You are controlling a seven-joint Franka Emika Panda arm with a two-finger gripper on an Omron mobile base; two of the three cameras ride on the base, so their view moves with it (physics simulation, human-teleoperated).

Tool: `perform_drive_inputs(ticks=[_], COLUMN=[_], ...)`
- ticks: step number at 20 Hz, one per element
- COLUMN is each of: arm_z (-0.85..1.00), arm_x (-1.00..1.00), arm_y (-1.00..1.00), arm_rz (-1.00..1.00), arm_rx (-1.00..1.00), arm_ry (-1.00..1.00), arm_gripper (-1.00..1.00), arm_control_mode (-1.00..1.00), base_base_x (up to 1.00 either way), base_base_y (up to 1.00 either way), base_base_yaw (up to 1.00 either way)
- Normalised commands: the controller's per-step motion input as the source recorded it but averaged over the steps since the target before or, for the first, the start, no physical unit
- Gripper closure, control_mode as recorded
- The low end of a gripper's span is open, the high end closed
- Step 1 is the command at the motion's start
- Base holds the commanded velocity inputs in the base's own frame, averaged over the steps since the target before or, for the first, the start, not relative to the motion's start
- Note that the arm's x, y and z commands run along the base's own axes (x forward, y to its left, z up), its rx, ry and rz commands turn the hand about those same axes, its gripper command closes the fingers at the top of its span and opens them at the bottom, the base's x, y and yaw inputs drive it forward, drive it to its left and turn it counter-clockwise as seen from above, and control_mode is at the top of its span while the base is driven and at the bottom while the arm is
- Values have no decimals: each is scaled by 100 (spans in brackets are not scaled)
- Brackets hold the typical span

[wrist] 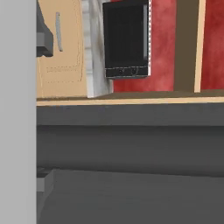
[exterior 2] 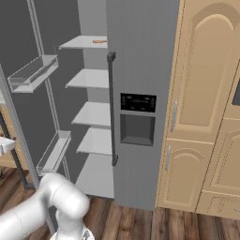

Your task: There's a fish in the fridge that needs to be moved to the freezer for freezing. Pick up the fish from the fridge, place it on any shelf in the freezer, and close the fridge and freezer doors when done.

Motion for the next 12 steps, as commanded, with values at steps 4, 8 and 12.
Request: perform_drive_inputs(ticks=[4,8,12], arm_z=[-3,-2,0], arm_x=[46,60,28], arm_y=[0,0,-25], arm_rz=[-11,-12,-13], arm_rx=[-2,-2,0], arm_ry=[0,1,2], arm_gripper=[-100,-100,-100], arm_control_mode=[-100,-100,-100], base_base_x=[0,0,0], base_base_y=[0,0,0], base_base_yaw=[0,0,0])
